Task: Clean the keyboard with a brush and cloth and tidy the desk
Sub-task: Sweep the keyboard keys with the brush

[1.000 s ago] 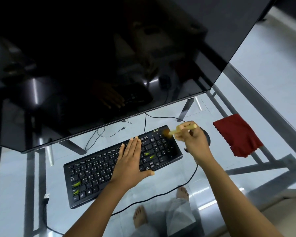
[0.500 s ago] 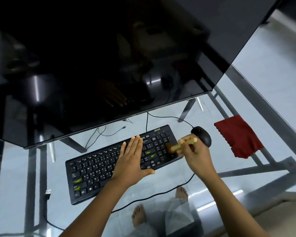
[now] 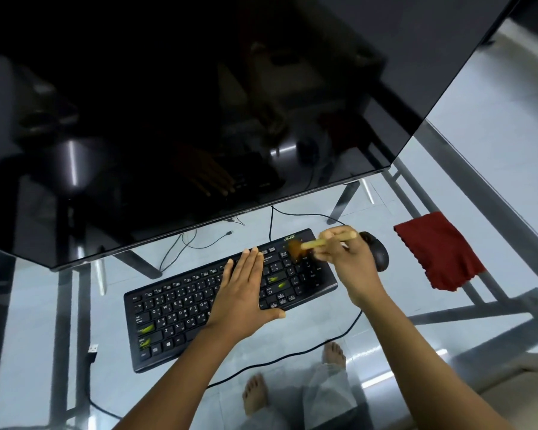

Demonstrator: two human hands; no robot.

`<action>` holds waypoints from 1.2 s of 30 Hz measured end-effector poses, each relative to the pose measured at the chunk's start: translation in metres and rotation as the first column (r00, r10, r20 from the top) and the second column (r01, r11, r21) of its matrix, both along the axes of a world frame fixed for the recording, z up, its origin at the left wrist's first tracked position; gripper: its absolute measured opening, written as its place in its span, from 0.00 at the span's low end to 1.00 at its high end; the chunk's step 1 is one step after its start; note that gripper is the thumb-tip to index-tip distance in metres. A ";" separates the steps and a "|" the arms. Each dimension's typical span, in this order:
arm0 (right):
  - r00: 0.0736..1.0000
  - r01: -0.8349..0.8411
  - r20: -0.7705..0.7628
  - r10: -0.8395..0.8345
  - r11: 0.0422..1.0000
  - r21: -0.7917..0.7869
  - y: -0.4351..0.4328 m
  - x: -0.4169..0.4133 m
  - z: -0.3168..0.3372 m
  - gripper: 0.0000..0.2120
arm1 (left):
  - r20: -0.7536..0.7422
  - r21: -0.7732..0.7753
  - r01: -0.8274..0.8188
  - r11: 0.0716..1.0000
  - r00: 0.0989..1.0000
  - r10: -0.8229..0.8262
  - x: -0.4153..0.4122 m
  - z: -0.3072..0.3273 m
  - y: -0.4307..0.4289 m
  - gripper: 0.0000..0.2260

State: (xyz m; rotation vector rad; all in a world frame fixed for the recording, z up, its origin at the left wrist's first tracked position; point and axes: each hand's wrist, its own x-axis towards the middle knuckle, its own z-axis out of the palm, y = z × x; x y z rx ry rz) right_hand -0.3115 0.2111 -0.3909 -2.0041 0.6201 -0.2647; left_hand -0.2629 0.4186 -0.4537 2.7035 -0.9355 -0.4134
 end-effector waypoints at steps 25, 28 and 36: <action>0.793 -0.607 -0.173 0.585 0.784 -0.132 0.070 0.008 0.010 0.05 | 0.065 -0.025 -0.268 0.963 0.961 0.269 -0.002 0.004 0.084 0.40; 0.904 -0.425 -0.052 0.424 0.882 -0.204 0.066 0.006 0.008 0.05 | 0.059 -0.127 -0.330 0.935 0.939 0.339 -0.007 0.000 0.096 0.37; 0.928 -0.368 -0.018 0.371 0.910 -0.193 0.077 0.016 0.009 0.05 | 0.009 -0.329 -0.495 0.804 0.850 0.527 -0.026 -0.011 0.143 0.35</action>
